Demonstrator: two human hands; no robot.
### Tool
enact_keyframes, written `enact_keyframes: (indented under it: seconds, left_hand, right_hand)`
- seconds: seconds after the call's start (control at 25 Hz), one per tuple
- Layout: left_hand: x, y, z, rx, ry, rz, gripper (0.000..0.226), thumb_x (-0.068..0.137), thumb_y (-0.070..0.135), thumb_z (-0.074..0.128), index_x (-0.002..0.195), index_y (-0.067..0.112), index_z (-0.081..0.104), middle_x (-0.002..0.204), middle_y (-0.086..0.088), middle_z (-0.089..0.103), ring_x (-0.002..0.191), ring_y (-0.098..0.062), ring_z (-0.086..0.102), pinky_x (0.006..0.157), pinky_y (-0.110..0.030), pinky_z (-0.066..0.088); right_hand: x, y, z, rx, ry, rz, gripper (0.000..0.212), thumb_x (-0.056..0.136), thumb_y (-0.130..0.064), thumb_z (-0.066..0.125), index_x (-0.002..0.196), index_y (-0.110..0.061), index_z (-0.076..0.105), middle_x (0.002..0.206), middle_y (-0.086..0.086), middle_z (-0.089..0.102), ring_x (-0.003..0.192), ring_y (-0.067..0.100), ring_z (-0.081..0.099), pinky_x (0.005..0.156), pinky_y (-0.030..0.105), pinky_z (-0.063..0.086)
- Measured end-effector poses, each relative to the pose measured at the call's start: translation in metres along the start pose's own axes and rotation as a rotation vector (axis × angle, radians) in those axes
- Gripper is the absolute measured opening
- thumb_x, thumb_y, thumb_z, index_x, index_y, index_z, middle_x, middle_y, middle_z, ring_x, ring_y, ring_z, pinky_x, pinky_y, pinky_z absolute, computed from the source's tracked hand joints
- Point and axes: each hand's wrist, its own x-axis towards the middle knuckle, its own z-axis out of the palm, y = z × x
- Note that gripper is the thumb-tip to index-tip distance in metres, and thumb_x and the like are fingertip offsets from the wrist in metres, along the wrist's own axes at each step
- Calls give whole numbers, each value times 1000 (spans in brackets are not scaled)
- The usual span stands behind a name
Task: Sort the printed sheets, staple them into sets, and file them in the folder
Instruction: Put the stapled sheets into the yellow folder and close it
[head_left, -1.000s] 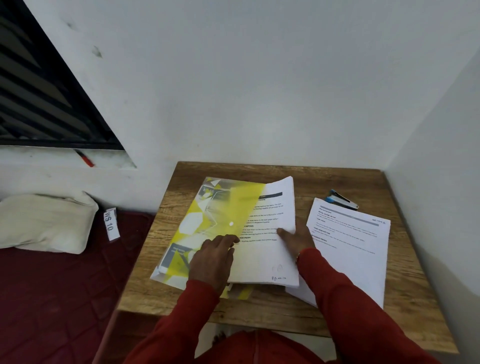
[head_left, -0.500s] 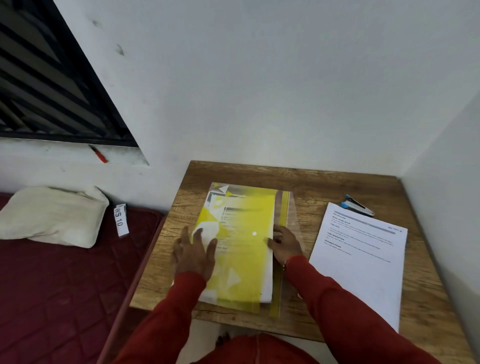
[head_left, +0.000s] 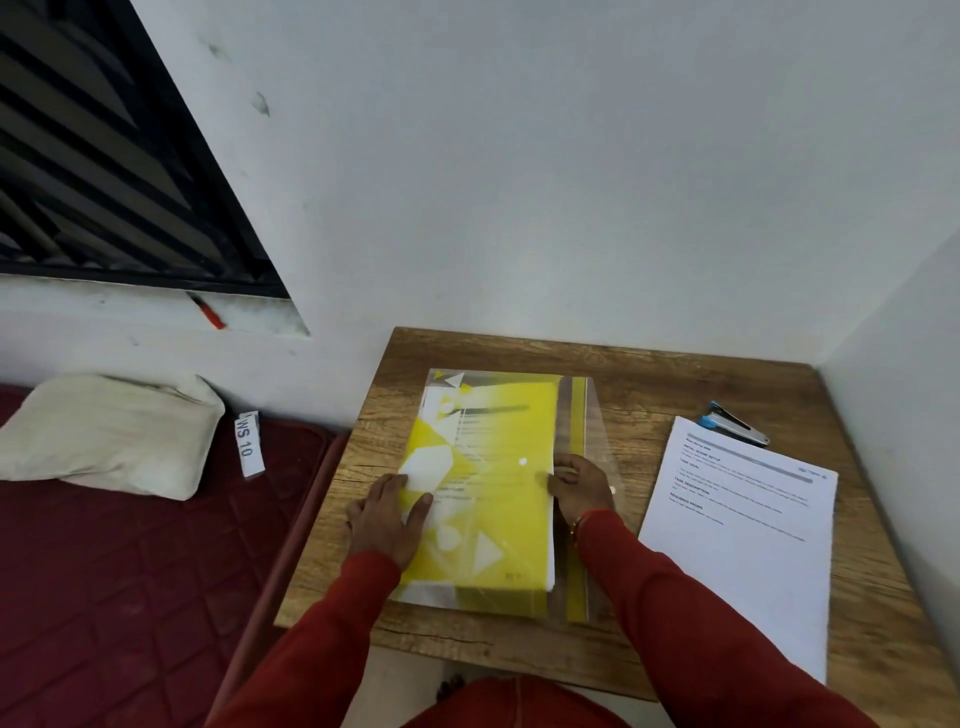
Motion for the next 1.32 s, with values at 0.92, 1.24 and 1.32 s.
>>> enact_keyframes:
  seconds: [0.92, 1.24, 1.32]
  left_hand:
    - [-64, 185, 80, -322, -529, 682, 44, 93, 21, 49, 136, 15, 50, 137, -5, 50, 129, -22, 45, 108, -37, 38]
    - [-58, 228, 106, -560, -633, 13, 36, 87, 32, 66, 120, 16, 61, 119, -2, 67, 101, -20, 65, 93, -34, 52]
    - [-64, 231, 100, -561, -538, 118, 34, 96, 22, 56, 129, 17, 57, 126, -1, 63, 111, -20, 61, 96, -32, 48]
  right_hand:
    - [-35, 63, -197, -391, 566, 470, 81, 80, -36, 73, 146, -20, 29, 149, 16, 22, 135, 41, 21, 109, 56, 21]
    - [-36, 90, -213, -3, 468, 276, 63, 79, -11, 76, 135, -5, 48, 129, 21, 57, 112, 34, 58, 95, 40, 47]
    - [-41, 83, -213, 198, 375, 235, 45, 79, -3, 75, 122, -1, 60, 116, 17, 66, 93, 28, 65, 80, 35, 54]
